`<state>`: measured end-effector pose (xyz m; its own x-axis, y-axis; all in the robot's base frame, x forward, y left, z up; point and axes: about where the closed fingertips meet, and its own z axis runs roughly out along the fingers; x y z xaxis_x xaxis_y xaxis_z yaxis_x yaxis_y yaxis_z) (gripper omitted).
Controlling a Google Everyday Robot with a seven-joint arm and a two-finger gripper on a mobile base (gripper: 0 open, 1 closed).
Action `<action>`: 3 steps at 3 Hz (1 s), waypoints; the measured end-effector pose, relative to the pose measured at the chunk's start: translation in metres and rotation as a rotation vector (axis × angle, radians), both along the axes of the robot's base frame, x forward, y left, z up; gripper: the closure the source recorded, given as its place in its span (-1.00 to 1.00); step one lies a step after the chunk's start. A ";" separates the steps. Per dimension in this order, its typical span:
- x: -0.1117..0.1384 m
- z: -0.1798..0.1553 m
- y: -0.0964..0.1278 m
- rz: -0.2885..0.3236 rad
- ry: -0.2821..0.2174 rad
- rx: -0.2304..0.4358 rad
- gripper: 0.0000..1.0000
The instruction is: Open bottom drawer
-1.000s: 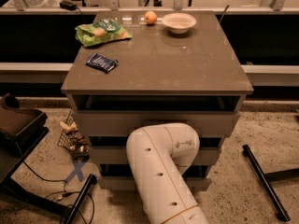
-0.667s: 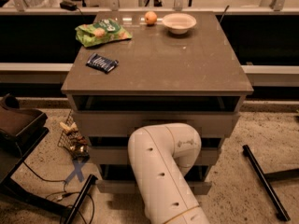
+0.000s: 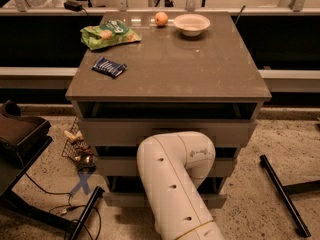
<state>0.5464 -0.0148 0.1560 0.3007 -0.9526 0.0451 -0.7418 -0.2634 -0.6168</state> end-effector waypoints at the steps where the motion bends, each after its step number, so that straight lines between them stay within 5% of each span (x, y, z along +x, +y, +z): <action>1: 0.000 0.000 0.000 0.000 0.000 0.000 1.00; 3: -0.004 0.000 -0.003 -0.005 0.010 -0.007 1.00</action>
Offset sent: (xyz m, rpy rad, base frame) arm -0.2571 -0.1821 0.0882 -0.5435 0.3580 -0.1437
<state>0.5419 -0.0181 0.1561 0.2968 -0.9537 0.0492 -0.7491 -0.2645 -0.6073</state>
